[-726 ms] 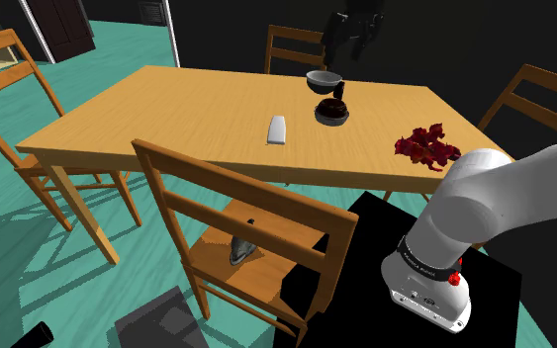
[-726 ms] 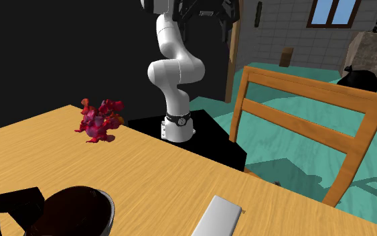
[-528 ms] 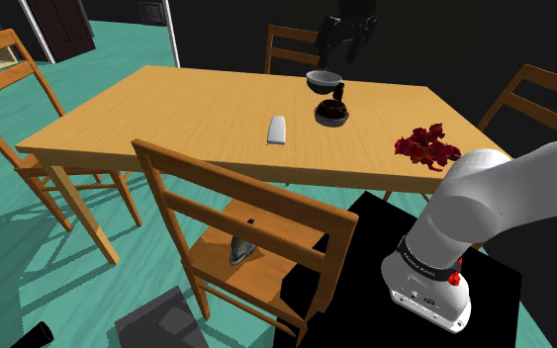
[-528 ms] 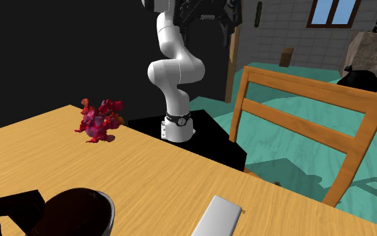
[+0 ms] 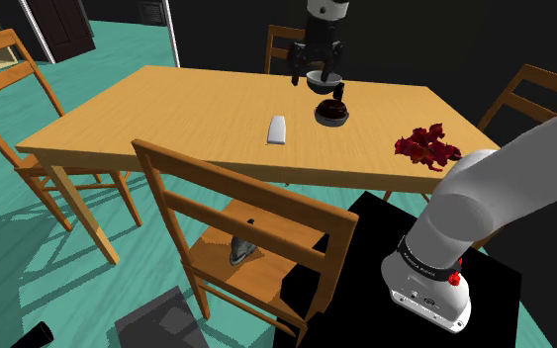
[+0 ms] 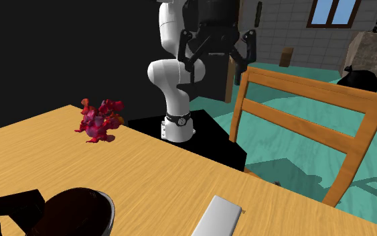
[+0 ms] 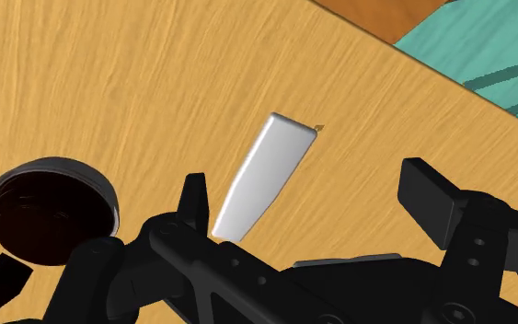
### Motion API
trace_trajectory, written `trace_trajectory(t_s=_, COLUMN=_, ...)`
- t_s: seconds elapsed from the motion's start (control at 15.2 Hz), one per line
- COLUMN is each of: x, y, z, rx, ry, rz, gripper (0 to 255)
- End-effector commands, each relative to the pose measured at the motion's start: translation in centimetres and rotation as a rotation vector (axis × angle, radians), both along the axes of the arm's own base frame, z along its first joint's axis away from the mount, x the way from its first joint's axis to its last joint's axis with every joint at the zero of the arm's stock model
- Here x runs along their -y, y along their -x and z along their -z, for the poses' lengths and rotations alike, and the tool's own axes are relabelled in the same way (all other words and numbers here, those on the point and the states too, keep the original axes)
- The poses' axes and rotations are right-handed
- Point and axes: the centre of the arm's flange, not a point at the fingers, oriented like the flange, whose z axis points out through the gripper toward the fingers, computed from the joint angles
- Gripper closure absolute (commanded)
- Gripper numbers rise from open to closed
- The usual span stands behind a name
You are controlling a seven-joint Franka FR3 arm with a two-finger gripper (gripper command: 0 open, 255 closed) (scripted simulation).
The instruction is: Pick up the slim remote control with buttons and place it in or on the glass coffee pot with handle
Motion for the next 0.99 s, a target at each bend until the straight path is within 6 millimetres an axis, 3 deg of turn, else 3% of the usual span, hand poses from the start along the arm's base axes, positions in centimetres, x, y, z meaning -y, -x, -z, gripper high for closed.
trace_trajectory(t_s=0.0, x=0.3, y=-2.1, z=1.7, rx=-0.013, ry=-0.009, rz=0.047, gripper=0)
trace_trajectory(t_s=0.92, x=6.2, y=-15.6, z=14.6, rx=-0.107, ry=-0.072, rz=0.367, gripper=0)
